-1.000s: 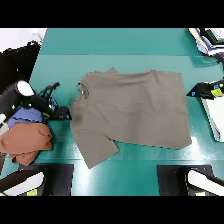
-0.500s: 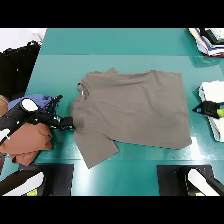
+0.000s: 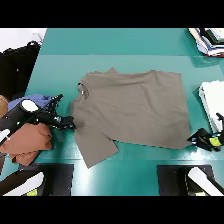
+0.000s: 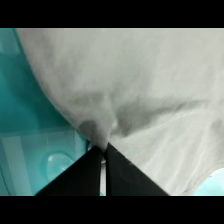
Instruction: Fold the shirts.
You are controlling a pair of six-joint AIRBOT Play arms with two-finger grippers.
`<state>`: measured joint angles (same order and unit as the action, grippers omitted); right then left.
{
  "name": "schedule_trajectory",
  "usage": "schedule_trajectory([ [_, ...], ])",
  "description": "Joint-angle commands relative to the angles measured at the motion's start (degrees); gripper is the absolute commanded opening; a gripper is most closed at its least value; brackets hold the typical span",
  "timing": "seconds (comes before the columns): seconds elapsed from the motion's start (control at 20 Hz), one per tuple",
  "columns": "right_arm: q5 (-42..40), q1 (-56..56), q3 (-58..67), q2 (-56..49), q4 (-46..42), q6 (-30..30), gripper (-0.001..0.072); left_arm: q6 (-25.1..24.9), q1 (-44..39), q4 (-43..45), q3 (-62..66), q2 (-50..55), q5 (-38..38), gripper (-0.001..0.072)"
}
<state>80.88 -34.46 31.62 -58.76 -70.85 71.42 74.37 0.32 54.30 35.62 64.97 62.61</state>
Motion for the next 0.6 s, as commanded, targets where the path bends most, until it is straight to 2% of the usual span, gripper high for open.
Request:
schedule_trajectory([
  [0.0,-1.99,3.17,-3.04,-3.8,3.41,0.09,0.0441,-0.92,0.02,-0.11,-0.02,-0.04,-0.63,0.0023],
  [0.05,-2.38,4.98,-3.04,-4.74,4.07,0.35,0.0437,-0.92,0.02,-0.09,-0.02,-0.04,-0.61,0.0023],
  [0.1,-3.13,7.02,-3.04,-5.49,4.0,0.61,0.0396,-0.92,0.02,-0.11,-0.02,-0.04,-0.59,0.0022],
  [0.2,-4.0,10.36,-3.02,-5.79,3.78,0.57,0.014,-0.92,0.02,-0.09,-0.02,-0.04,-0.63,0.0022],
  [0.25,-4.39,11.91,-3.02,-4.94,3.82,0.57,0.0052,-0.92,0.02,-0.02,-0.02,-0.39,-0.63,0.0022],
  [0.3,-4.81,13.25,-2.93,-3.48,3.85,0.57,0.0018,-0.87,0.02,0.07,-0.02,-1.62,-0.74,0.0021],
  [0.45,-4.81,17.53,2.21,3.17,3.91,0.7,0.0018,2.27,0.02,1.57,2.27,-8.81,-0.79,0.0021],
  [0.55,-5.57,20.35,9.81,7.61,3.93,2.19,0.0018,3.45,0.02,2.95,8.41,-13.4,3.06,0.0022],
])
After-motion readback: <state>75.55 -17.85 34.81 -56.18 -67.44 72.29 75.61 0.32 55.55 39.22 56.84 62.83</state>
